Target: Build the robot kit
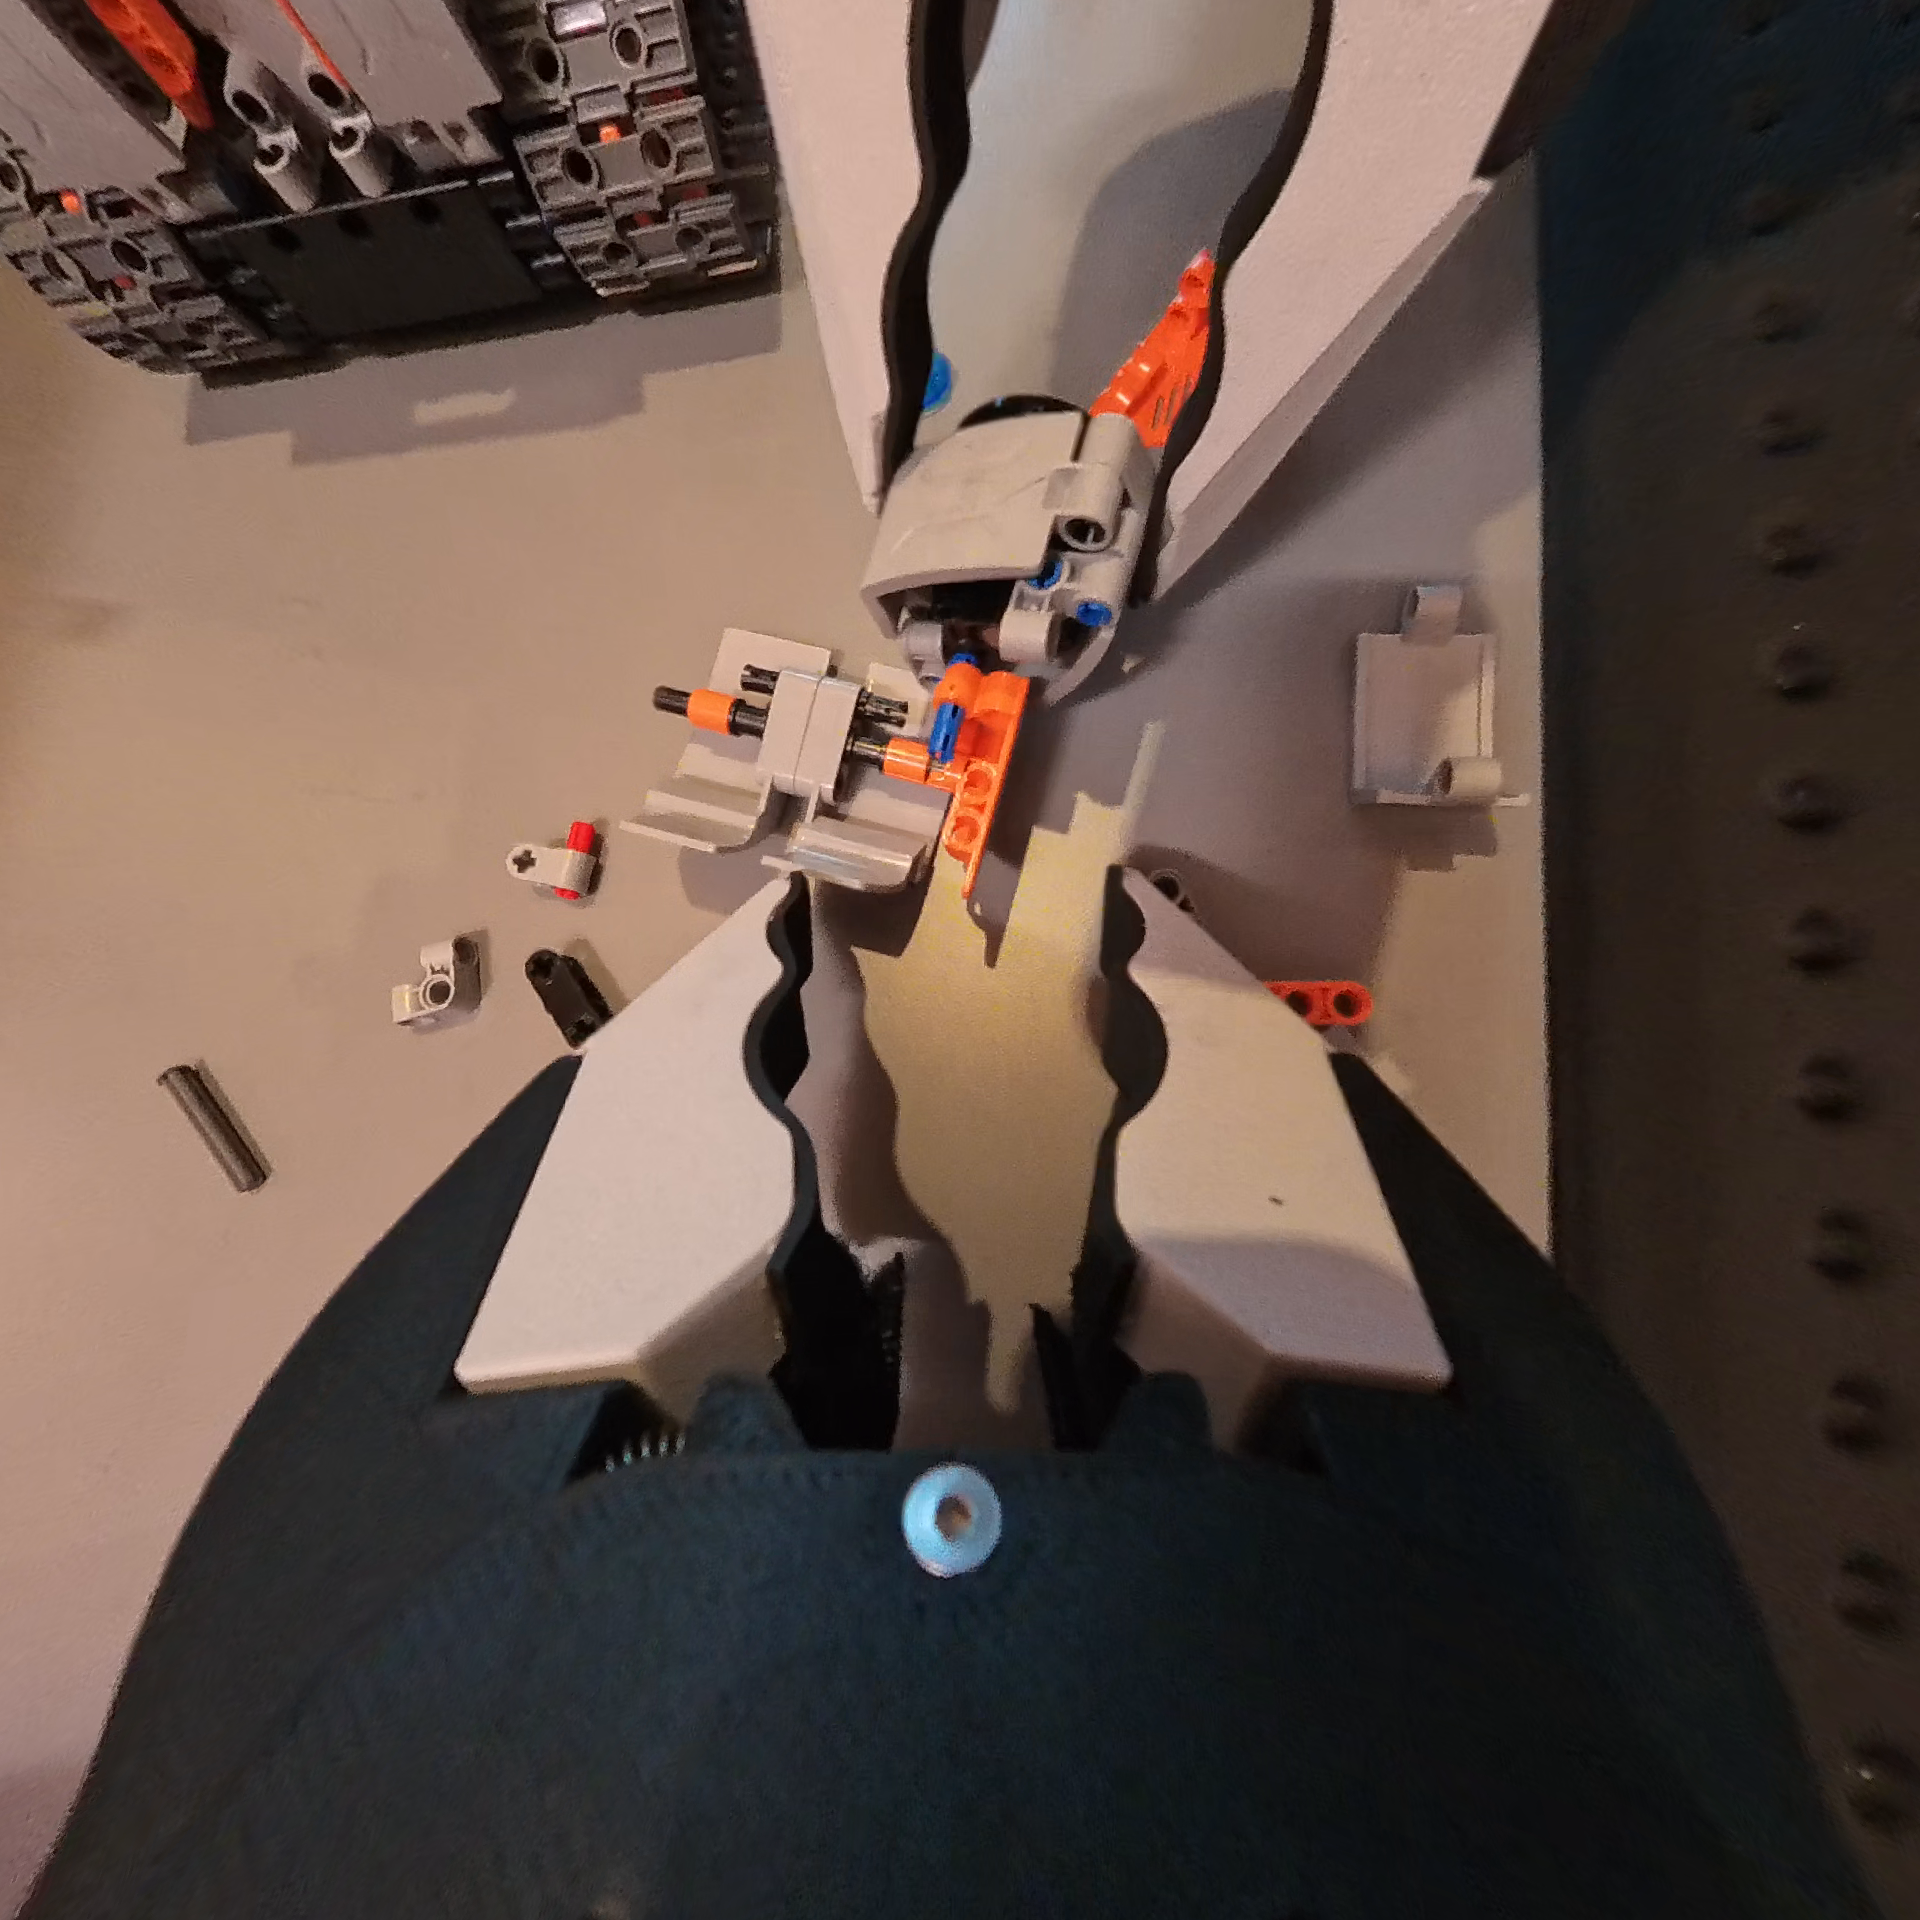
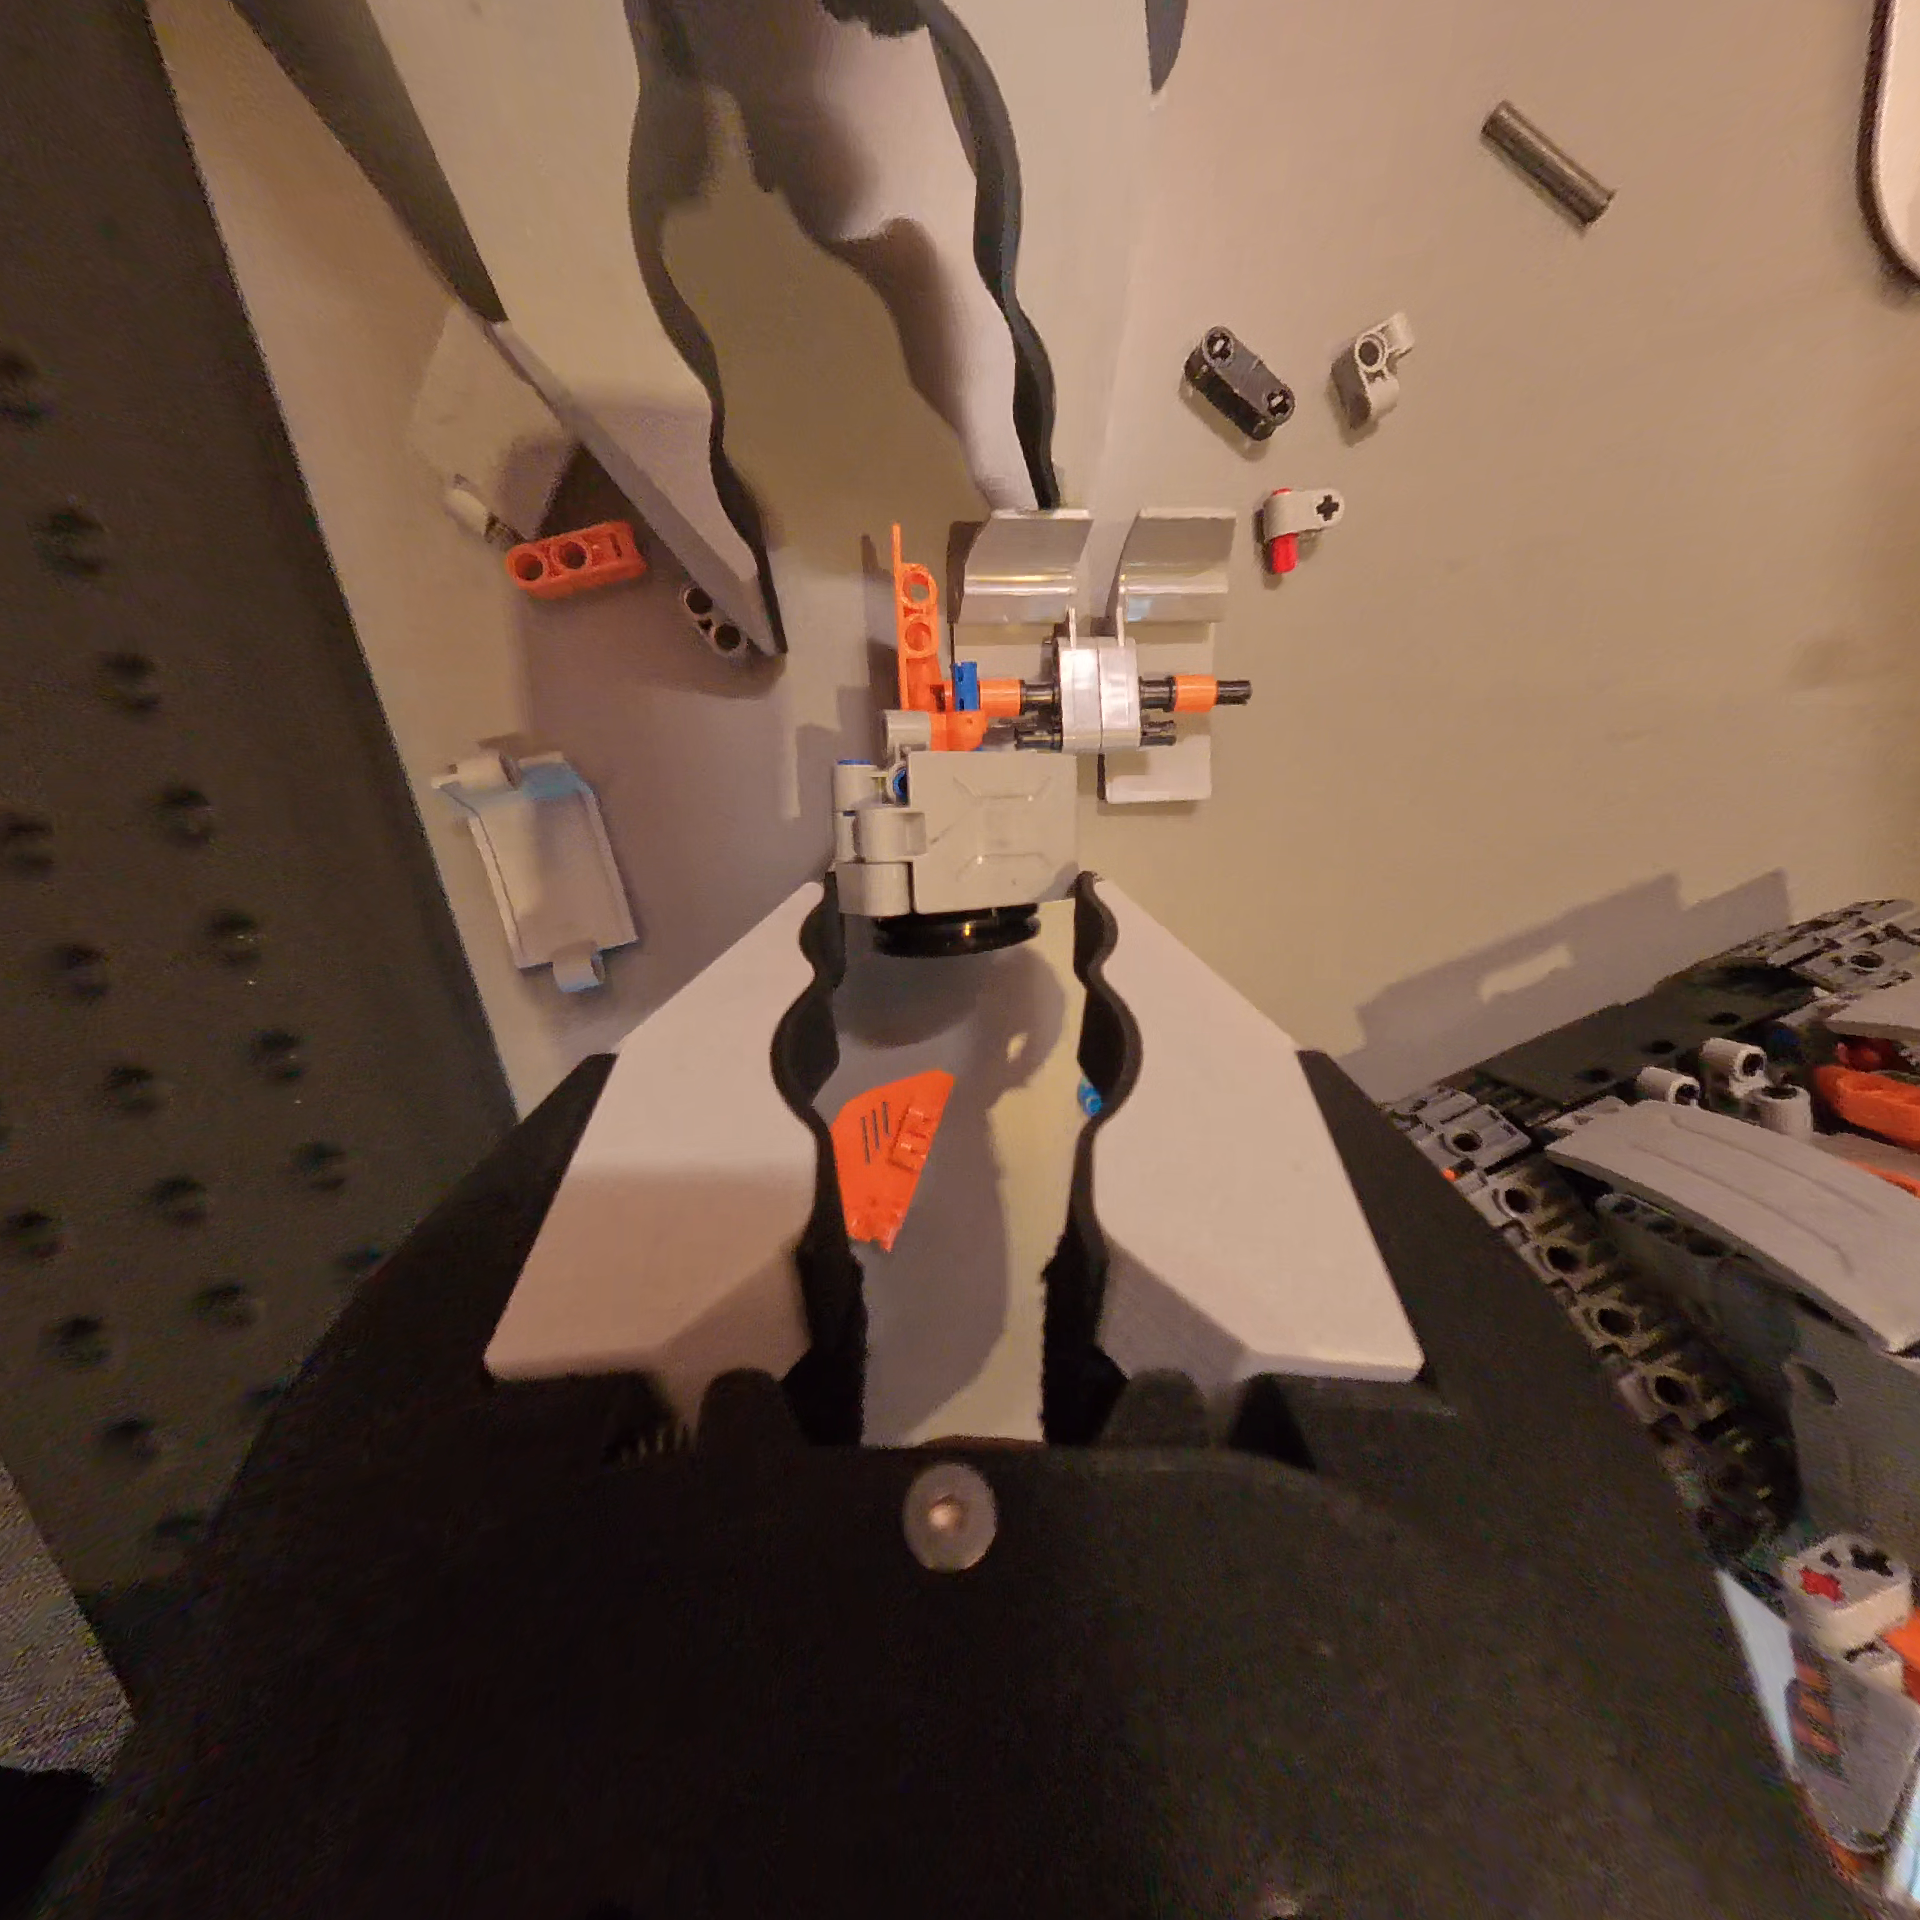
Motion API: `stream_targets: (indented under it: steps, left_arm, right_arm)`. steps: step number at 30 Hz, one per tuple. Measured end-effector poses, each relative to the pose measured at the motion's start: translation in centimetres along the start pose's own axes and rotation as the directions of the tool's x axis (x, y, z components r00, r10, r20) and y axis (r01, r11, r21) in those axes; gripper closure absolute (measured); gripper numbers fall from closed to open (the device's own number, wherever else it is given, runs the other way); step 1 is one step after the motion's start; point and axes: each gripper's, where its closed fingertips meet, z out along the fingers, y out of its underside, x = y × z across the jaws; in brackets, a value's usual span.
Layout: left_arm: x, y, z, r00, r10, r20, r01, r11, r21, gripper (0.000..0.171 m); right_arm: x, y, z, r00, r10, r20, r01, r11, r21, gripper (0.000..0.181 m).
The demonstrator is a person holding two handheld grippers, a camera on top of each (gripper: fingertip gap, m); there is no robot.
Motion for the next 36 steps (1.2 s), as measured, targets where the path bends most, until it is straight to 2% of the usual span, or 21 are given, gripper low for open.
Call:
stream_targets:
  steps: [13, 22, 28, 29, 31, 36]
  left_arm:
    - [-0.1, -0.9, -0.5, 0.999, 0.037, 0.027, -0.038, 0.998, 0.041, 0.119]
    - [-0.7, -0.2, -0.5, 0.995, 0.062, 0.076, -0.062, 0.998, 0.0, 0.11]
    - [-0.7, 0.4, -0.4, 0.999, 0.021, 0.047, -0.021, 1.0, -0.012, 0.107]
    - [-0.8, 0.5, -0.5, 0.999, 0.018, 0.051, -0.017, 1.0, -0.012, 0.107]
    - [-1.1, 0.6, -0.7, 0.998, 0.011, 0.064, -0.01, 1.0, -0.016, 0.104]
    - [-1.7, 0.4, -1.7, 0.997, -0.04, 0.066, 0.038, 0.999, 0.022, 0.101]
  right_arm:
    - [0.4, -1.2, -0.8, 0.999, -0.043, 0.033, 0.045, 0.998, -0.042, 0.139]
    - [0.2, 0.5, 0.5, 0.994, 0.026, 0.11, -0.022, 0.999, -0.042, 0.139]
    - [-0.1, 0.7, 1.0, 0.988, 0.056, 0.146, -0.056, 0.998, -0.008, 0.139]
    - [0.0, 0.7, 1.0, 0.988, 0.061, 0.141, -0.061, 0.998, -0.007, 0.137]
    - [0.6, 0.6, 0.9, 0.99, 0.077, 0.115, -0.078, 0.997, 0.005, 0.12]
    - [0.7, 0.5, -0.3, 0.992, 0.085, 0.097, -0.091, 0.995, 0.051, 0.116]
